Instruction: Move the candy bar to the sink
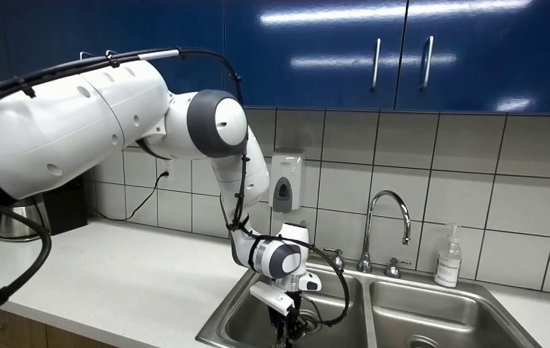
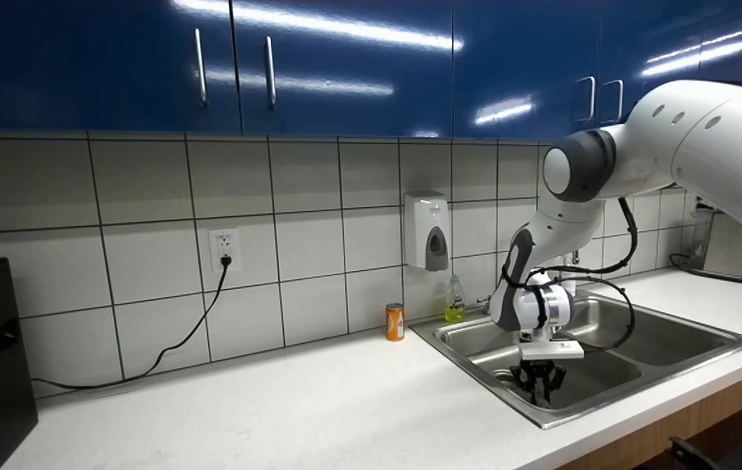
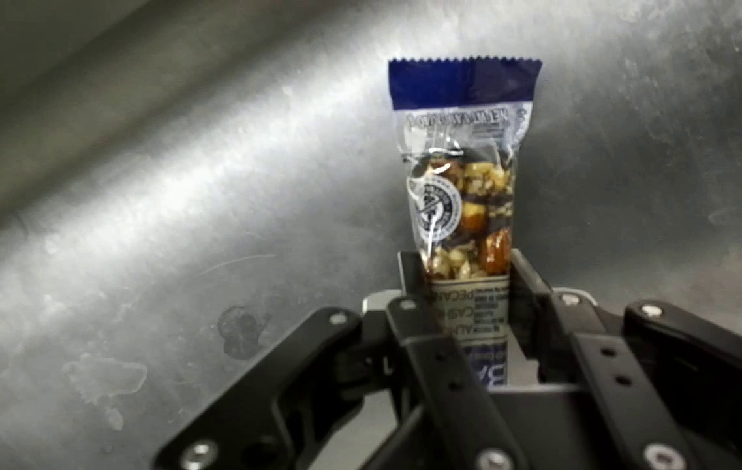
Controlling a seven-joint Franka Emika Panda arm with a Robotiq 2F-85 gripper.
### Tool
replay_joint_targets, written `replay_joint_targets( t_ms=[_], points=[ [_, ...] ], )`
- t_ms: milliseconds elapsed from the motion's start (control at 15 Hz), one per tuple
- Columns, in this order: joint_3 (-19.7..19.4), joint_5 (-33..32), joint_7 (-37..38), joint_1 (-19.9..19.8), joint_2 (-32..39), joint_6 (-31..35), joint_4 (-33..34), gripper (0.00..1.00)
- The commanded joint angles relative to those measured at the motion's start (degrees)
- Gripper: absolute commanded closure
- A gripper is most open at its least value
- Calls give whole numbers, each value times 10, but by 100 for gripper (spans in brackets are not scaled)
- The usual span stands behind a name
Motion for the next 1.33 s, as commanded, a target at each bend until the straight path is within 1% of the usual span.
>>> replay_joint_targets(
  t_ms=[0, 733, 800, 867, 1000, 1200, 1267],
  points=[
    [3, -7, -5, -5, 5, -24, 17, 92],
    [1, -7, -4, -4, 11, -32, 25, 92],
    [0, -8, -3, -3, 11, -33, 25, 42],
    [0, -8, -3, -3, 10, -32, 23, 41],
    [0, -8, -3, -3, 10, -32, 22, 27],
    [-1, -8, -2, -2, 7, -32, 19, 3],
    [-1, -8, -3, -2, 4, -33, 18, 0]
  ],
)
